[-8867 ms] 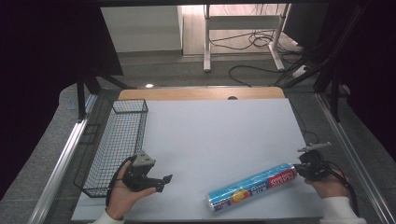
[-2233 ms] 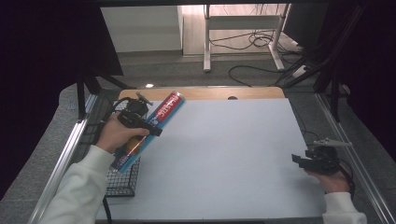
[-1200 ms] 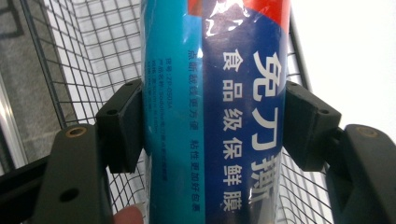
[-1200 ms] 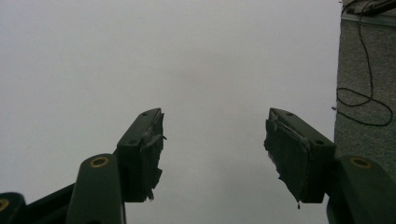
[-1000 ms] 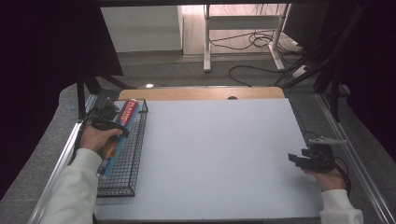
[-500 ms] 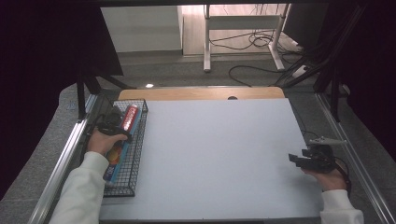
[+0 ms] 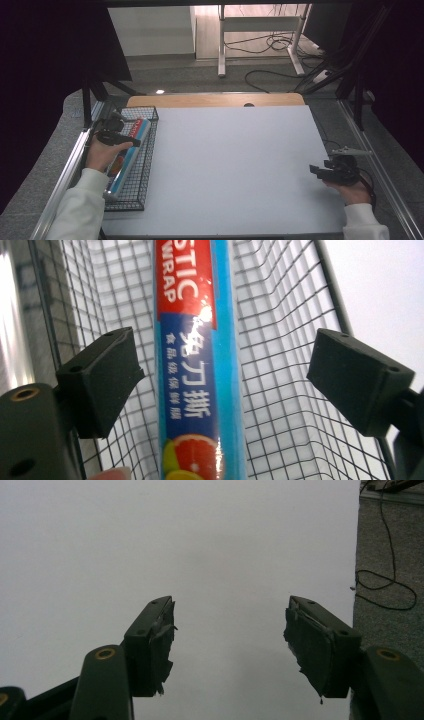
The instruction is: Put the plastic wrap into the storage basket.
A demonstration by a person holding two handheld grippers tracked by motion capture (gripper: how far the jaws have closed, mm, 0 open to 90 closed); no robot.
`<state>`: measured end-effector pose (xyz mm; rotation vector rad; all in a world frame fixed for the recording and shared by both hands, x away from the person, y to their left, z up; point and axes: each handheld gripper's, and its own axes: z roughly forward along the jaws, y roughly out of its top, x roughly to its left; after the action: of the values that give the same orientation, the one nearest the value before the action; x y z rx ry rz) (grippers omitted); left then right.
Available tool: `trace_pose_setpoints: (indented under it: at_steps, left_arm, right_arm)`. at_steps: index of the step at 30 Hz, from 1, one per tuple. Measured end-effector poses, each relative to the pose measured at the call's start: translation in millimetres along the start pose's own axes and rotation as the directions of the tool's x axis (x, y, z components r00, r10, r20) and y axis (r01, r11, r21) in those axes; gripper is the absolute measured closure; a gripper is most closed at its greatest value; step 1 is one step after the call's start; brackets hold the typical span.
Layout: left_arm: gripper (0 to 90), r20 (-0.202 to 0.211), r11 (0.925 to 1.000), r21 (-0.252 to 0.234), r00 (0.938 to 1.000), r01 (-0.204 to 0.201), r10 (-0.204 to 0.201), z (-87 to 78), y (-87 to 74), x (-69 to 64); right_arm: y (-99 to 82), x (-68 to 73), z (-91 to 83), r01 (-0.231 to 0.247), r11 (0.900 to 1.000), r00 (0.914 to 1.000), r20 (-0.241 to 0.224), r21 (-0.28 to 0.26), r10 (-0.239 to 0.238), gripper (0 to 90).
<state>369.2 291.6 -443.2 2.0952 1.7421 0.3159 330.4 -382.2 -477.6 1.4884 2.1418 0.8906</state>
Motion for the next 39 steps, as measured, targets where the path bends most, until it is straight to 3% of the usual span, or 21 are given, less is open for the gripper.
trace_pose_setpoints:
  at_steps: [2, 5, 7, 8, 9, 10, 11, 14, 15, 21, 23, 29, 30, 33, 39]
  left_arm:
    - [13.1, 0.038, 0.9987, -0.042, 0.9988, -0.030, 0.031, -8.6, -4.5, -4.4]
    - [13.4, 0.063, 0.9950, -0.076, 0.9956, -0.064, 0.069, -15.8, -7.2, -10.3]
    - [14.4, 0.089, 0.9855, -0.134, 0.9892, -0.104, 0.117, -26.6, -13.9, -22.3]
    - [14.8, 0.089, 0.9855, -0.134, 0.9892, -0.104, 0.117, -26.6, -13.9, -22.3]
    - [14.8, 0.101, 0.9782, -0.165, 0.9845, -0.125, 0.143, -30.2, -20.5, -31.9]
    - [14.8, 0.101, 0.9782, -0.165, 0.9845, -0.125, 0.143, -30.2, -20.5, -31.9]
    - [14.8, 0.110, 0.9714, -0.191, 0.9802, -0.142, 0.165, -30.6, -28.2, -42.0]
    - [14.7, 0.121, 0.9650, -0.208, 0.9748, -0.160, 0.187, -29.1, -36.2, -52.2]
    - [14.5, 0.135, 0.9587, -0.225, 0.9687, -0.174, 0.208, -27.4, -44.1, -62.3]
    - [14.6, 0.184, 0.9472, -0.267, 0.9555, -0.178, 0.231, -22.5, -67.4, -81.4]
    - [14.5, 0.188, 0.9421, -0.292, 0.9560, -0.165, 0.225, -22.3, -74.4, -83.9]
    - [15.7, 0.198, 0.9356, -0.306, 0.9496, -0.176, 0.243, -20.3, -85.7, -95.5]
    - [15.5, 0.187, 0.9293, -0.299, 0.9417, -0.217, 0.280, -17.9, -89.3, -103.4]
    - [15.3, 0.175, 0.9240, -0.294, 0.9366, -0.245, 0.304, -15.4, -91.2, -109.5]
    - [15.3, 0.186, 0.9241, -0.290, 0.9325, -0.249, 0.310, -12.3, -91.4, -113.8]
  right_arm:
    - [-0.1, 3.0, 0.6, 0.012, 0.9999, 0.9999, -0.001, -0.008, -0.012, 36.5]
    - [0.5, 5.6, 1.0, 0.016, 0.9998, 0.9999, -0.004, -0.011, -0.016, 36.1]
    - [1.6, 10.3, 1.5, 0.041, 0.9989, 0.9990, -0.017, -0.023, -0.042, 34.4]
    - [1.6, 10.3, 1.5, 0.041, 0.9989, 0.9990, -0.017, -0.023, -0.042, 34.4]
    - [1.8, 13.6, 0.7, 0.058, 0.9977, 0.9977, -0.032, -0.035, -0.059, 33.3]
    - [1.8, 13.6, 0.7, 0.058, 0.9977, 0.9977, -0.032, -0.035, -0.059, 33.3]
    - [1.4, 15.6, 0.1, 0.063, 0.9970, 0.9969, -0.043, -0.044, -0.065, 32.1]
    - [0.7, 17.6, -0.5, 0.070, 0.9965, 0.9961, -0.051, -0.046, -0.072, 30.6]
    - [0.0, 20.3, -1.5, 0.077, 0.9957, 0.9941, -0.072, -0.052, -0.081, 29.6]
    - [3.2, 36.7, -3.0, 0.127, 0.9892, 0.9826, -0.127, -0.073, -0.136, 26.7]
    - [4.3, 43.4, -4.2, 0.141, 0.9867, 0.9776, -0.146, -0.081, -0.151, 26.5]
    - [4.9, 63.0, -4.8, 0.179, 0.9788, 0.9639, -0.182, -0.100, -0.194, 26.2]
    - [4.6, 65.8, -4.1, 0.181, 0.9784, 0.9615, -0.191, -0.100, -0.197, 26.2]
    - [3.2, 73.6, -0.7, 0.189, 0.9775, 0.9553, -0.213, -0.093, -0.205, 26.2]
    - [1.9, 81.2, 1.9, 0.214, 0.9715, 0.9462, -0.225, -0.102, -0.232, 26.2]
